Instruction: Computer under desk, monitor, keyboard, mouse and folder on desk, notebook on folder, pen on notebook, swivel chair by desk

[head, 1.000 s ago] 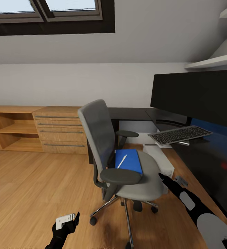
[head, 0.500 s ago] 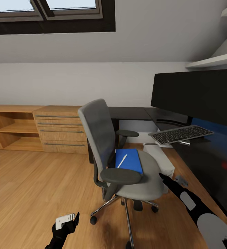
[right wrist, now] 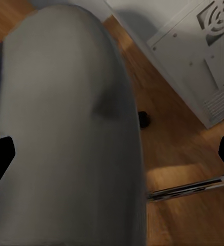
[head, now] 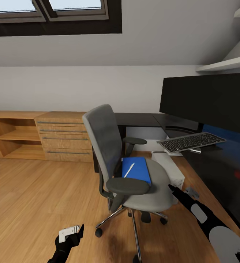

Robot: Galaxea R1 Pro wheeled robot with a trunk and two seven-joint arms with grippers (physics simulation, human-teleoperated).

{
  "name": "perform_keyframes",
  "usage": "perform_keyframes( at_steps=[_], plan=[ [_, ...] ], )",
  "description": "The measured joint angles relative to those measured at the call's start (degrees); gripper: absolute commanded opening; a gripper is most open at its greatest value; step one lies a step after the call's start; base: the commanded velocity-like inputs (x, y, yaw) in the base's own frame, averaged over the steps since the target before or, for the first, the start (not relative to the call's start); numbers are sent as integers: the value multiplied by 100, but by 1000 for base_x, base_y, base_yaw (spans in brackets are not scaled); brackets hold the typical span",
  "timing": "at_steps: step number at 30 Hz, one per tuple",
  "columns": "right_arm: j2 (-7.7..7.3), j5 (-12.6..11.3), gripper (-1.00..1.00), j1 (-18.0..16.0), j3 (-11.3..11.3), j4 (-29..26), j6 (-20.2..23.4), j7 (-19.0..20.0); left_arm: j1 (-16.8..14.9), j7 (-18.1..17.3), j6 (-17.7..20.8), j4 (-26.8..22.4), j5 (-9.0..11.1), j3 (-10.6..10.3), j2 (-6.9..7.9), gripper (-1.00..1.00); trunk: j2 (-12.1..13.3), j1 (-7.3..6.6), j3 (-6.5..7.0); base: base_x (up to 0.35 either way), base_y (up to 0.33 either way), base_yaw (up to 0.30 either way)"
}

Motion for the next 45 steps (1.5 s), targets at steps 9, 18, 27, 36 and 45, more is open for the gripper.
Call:
perform_keyframes(
  at_steps=[9, 18, 27, 36, 45],
  plan=[
    [14, 3, 100, -1, 7, 220, -8, 11, 0, -3, 5, 0, 2, 0, 0, 100, 0, 0, 0, 0, 0, 0],
    [16, 6, 100, -1, 6, 265, -21, 4, 0, -2, 6, 1, 2, 0, 0, 100, 0, 0, 0, 0, 0, 0],
    [11, 7, 100, -1, 1, 273, -23, 1, 0, -3, 6, 0, 4, 0, 0, 100, 0, 0, -1, 0, 0, 9],
    [4, 7, 100, -1, 0, 270, -23, 5, 0, 2, 6, 0, 7, 0, 0, 100, 0, 0, -15, 0, 0, 68],
    [0, -8, 100, -4, -42, 262, -23, 11, 1, 3, 6, 9, 10, 0, -6, 100, -1, -1, -31, 0, 0, 87]
  ],
)
